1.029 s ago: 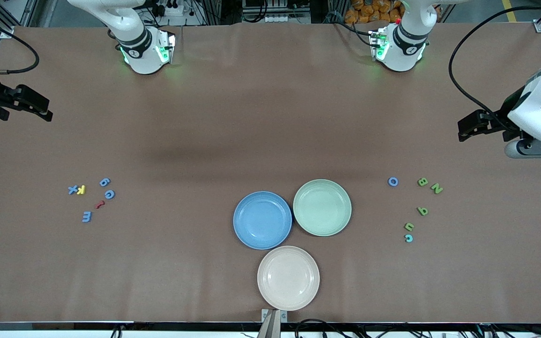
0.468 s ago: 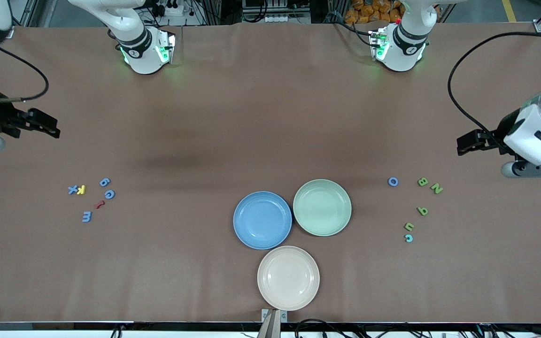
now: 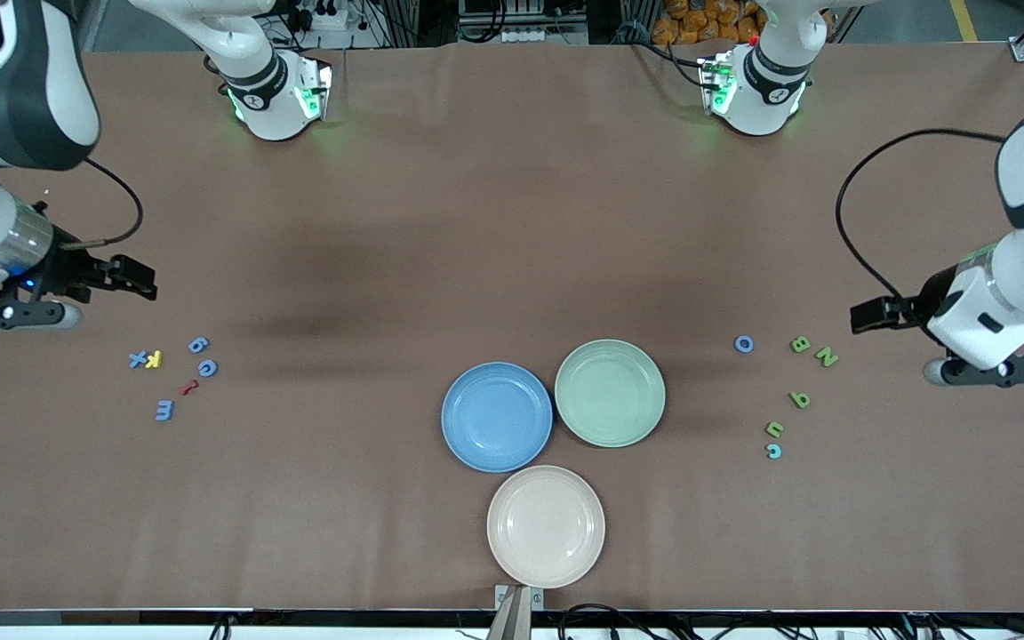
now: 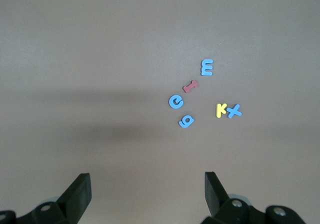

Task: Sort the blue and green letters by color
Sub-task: 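Lower the right gripper to the blue letters while the left gripper reaches green letters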

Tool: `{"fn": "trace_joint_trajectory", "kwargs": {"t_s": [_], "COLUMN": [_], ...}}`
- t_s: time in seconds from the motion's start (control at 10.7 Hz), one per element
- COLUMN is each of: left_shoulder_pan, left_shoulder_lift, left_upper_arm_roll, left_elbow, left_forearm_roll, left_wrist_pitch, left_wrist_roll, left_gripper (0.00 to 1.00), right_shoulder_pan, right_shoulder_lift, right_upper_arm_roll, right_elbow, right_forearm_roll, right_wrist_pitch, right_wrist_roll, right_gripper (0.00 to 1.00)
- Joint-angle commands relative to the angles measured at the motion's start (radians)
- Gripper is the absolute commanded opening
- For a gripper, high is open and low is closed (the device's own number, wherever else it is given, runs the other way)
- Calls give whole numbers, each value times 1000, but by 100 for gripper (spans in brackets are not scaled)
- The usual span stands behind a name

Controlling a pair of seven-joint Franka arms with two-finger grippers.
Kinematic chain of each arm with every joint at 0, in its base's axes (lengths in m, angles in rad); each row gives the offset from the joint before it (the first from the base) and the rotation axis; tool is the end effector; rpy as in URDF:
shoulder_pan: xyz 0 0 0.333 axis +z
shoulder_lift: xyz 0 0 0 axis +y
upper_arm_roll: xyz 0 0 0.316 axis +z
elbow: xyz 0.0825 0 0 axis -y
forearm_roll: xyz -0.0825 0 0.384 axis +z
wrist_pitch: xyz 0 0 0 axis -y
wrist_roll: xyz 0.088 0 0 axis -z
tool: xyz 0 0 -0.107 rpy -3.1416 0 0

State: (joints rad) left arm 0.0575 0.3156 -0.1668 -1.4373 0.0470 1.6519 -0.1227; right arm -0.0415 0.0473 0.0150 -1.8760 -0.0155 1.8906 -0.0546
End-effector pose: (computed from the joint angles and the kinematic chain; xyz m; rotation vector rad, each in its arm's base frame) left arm 0.6432 -0.0516 0.5063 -3.1319 -0.0202 0.1514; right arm 0.5704 -0.0164 0.4798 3.1281 0.0519 -0.0520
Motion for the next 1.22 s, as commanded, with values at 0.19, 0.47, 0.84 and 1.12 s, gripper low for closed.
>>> {"fn": "trace_joint_trajectory", "kwargs": {"t_s": [0.19, 0.47, 0.84, 1.12], "left_shoulder_pan": [35, 35, 51, 44], "left_shoulder_lift": [-10, 11, 51, 117], "left_upper_arm_roll": [7, 19, 36, 38], "left_elbow": [-274, -374, -541, -558], "left_forearm_roll": [-18, -18, -21, -18], "left_wrist_pitch": [336, 431, 713, 749], "left_wrist_roll": [81, 64, -53, -240], "left_gripper": [100, 100, 100, 100], "right_shoulder_pan": [-69, -92, -93, -92], "right_shoulder_lift": [172, 281, 342, 399], "right_upper_arm_roll": [8, 10, 10, 10], "right_elbow": [-52, -66, -155, -150], "right_forearm_roll": [-8, 5, 42, 42], "right_wrist_pitch": [188, 281, 494, 545], "right_wrist_roll": [-10, 1, 22, 29], "right_gripper": [100, 100, 100, 100]}}
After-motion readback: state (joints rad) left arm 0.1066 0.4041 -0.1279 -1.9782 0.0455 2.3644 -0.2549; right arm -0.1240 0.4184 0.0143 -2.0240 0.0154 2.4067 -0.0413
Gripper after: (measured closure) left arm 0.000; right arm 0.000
